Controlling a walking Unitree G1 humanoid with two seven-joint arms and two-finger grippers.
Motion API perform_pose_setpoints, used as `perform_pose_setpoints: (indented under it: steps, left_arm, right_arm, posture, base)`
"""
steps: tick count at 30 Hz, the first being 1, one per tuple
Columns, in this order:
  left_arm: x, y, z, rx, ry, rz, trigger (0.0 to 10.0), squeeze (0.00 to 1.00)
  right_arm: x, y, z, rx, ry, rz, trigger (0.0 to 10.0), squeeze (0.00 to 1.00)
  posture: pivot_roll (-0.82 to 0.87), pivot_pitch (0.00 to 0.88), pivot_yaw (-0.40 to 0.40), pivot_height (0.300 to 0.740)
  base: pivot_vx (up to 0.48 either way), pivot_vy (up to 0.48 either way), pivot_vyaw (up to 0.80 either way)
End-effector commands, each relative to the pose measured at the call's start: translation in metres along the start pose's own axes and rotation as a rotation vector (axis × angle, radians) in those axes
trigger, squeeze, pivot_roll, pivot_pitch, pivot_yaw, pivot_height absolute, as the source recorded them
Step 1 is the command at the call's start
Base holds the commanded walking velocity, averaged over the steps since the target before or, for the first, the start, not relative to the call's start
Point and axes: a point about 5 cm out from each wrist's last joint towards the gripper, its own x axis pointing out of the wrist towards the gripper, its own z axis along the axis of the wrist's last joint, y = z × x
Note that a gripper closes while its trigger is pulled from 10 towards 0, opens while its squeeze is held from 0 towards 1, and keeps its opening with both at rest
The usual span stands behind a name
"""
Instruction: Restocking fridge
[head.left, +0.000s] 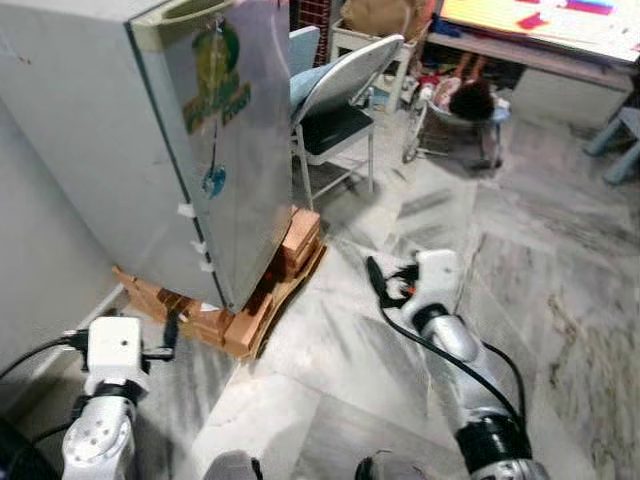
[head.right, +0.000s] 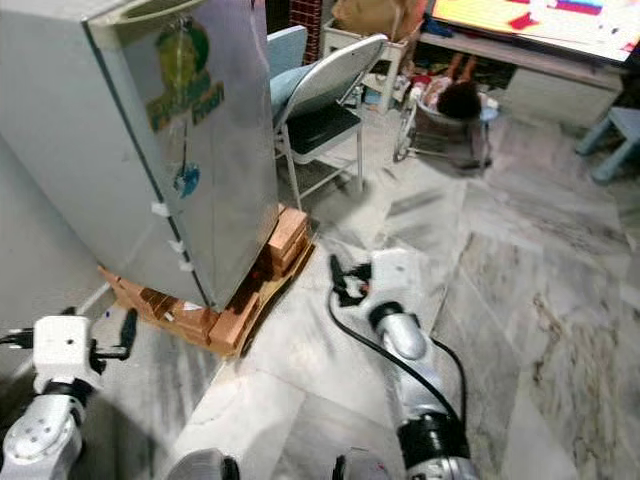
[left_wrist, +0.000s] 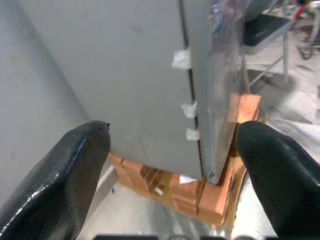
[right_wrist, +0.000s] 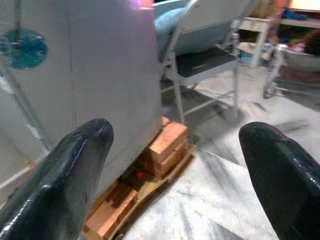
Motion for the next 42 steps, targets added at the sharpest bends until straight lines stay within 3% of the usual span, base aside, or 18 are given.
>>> perform_pose_setpoints:
  steps: [1, 10, 20, 32, 42]
  left_arm:
    - [0.001, -0.012, 0.002, -0.002, -0.009, -0.047, 10.0, 0.0]
    - [0.002, -0.018, 0.005, 0.008, -0.028, -0.064, 10.0, 0.0]
    - [0.002, -0.019, 0.005, 0.015, -0.03, -0.072, 10.0, 0.0]
    - [0.002, -0.016, 0.004, 0.01, -0.025, -0.044, 10.0, 0.0]
    - [0.01, -0.001, 0.005, 0.011, -0.02, 0.033, 10.0, 0.0]
  right_arm:
    - [-0.005, -0.013, -0.002, -0.009, 0.011, -0.038, 10.0, 0.0]
    - [-0.003, -0.01, -0.003, -0.006, 0.012, -0.034, 10.0, 0.0]
    - [-0.005, -0.007, -0.006, -0.002, 0.02, -0.032, 10.0, 0.0]
    - [-0.005, -0.006, -0.007, -0.001, 0.023, -0.031, 10.0, 0.0]
    - [-0.004, -0.008, -0.004, -0.018, 0.017, -0.032, 10.0, 0.0]
  posture:
    - [0.05, 0.083, -0.023, 0.74]
    - [0.05, 0.089, -0.024, 0.74]
    - [0.05, 0.09, -0.022, 0.74]
    - [0.06, 0.092, -0.022, 0.74]
    - [0.05, 0.11, -0.025, 0.74]
  base:
    - [0.304, 0.371, -0.8]
    - [0.356, 0.316, -0.51]
    - [0.458, 0.0, -0.78]
    - [0.0, 0.0, 0.0]
    - [0.0, 0.0, 0.0]
